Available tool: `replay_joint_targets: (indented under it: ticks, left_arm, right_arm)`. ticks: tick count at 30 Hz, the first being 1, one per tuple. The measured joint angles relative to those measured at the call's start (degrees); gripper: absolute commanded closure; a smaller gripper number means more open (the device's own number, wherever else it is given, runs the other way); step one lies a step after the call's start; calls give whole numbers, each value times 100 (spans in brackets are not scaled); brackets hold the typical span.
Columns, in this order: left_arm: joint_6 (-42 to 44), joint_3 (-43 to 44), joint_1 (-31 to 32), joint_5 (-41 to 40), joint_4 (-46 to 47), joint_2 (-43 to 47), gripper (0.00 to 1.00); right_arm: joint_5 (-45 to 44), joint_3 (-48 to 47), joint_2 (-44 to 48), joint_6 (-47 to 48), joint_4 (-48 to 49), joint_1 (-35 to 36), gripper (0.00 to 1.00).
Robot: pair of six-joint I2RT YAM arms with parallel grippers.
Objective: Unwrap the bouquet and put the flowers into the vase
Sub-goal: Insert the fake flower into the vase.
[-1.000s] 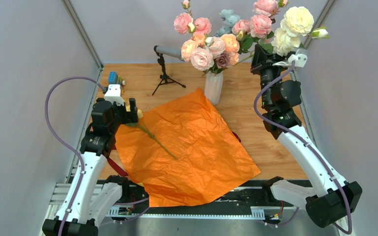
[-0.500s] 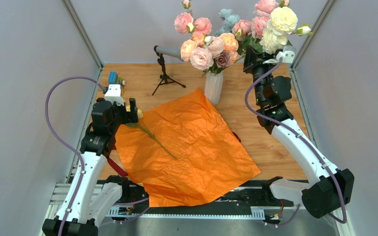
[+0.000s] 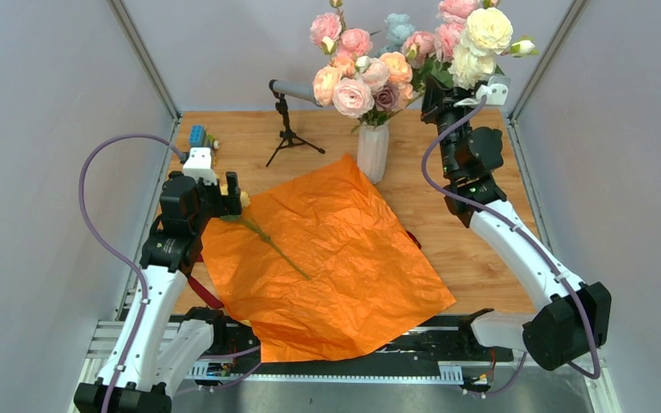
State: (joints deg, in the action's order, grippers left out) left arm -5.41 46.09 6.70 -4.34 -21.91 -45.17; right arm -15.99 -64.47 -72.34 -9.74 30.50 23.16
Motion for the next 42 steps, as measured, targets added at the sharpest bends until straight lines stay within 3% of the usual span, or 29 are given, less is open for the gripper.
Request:
replay_joint_targets:
  ticks: [13,33,42]
  left_arm:
    - [0,-35,0,85,7,0,0]
    - [0,-42,0,101,7,0,0]
    - [0,-42,0,190,11,-4,0]
  right_arm:
    - [7,-129,-55,107,-151,0,100]
    - [219,-741,-127,382,-1126,0,100]
    - [452,-953,-623,562,-1464,0,100]
